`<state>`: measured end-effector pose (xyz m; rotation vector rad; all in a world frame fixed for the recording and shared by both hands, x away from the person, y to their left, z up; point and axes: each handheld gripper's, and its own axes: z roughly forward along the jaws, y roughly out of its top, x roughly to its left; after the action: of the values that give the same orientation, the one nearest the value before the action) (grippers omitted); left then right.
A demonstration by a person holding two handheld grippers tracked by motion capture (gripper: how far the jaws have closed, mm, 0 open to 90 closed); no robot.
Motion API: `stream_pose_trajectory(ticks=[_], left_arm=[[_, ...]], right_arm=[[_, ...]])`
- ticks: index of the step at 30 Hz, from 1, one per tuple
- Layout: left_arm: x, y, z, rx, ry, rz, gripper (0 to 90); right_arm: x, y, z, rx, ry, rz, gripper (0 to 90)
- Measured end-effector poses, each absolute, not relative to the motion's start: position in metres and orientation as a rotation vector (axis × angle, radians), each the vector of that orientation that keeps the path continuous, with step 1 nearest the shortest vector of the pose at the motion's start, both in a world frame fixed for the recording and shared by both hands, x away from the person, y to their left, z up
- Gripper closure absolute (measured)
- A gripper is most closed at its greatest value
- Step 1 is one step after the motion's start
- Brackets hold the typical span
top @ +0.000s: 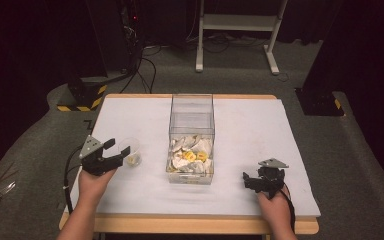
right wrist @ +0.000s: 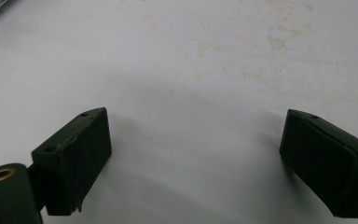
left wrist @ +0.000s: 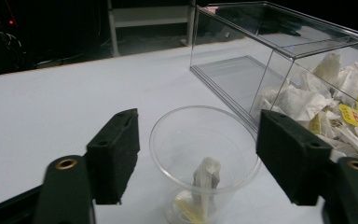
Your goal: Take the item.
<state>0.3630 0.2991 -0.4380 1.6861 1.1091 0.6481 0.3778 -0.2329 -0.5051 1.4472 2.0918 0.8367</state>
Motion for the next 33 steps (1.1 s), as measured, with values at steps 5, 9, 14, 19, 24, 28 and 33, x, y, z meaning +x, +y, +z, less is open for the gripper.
stream_pose_trajectory(ticks=[5, 9, 14, 19, 24, 28, 33], left_arm=[[0.357, 0.308, -0.441, 1.699, 1.13, 0.615, 18.5], [0.351, 0.312, -0.45, 1.648, 1.179, 0.602, 16.7], [0.345, 0.326, -0.46, 1.738, 1.183, 0.613, 16.2], [0.343, 0.328, -0.474, 1.783, 1.21, 0.584, 16.1], [0.342, 0.328, -0.491, 1.861, 1.226, 0.553, 17.1], [0.342, 0.325, -0.5, 1.915, 1.244, 0.54, 16.7], [0.343, 0.32, -0.505, 1.97, 1.263, 0.534, 15.8]], right_arm=[[0.378, -0.233, -0.505, 1.446, 2.093, 0.836, 8.7], [0.378, -0.233, -0.505, 1.447, 2.093, 0.836, 8.7], [0.378, -0.233, -0.505, 1.446, 2.093, 0.836, 8.8], [0.378, -0.233, -0.505, 1.446, 2.093, 0.836, 8.7], [0.378, -0.233, -0.505, 1.447, 2.093, 0.836, 8.7], [0.378, -0.233, -0.505, 1.447, 2.093, 0.836, 8.7], [0.378, -0.233, -0.505, 1.446, 2.093, 0.836, 8.7]])
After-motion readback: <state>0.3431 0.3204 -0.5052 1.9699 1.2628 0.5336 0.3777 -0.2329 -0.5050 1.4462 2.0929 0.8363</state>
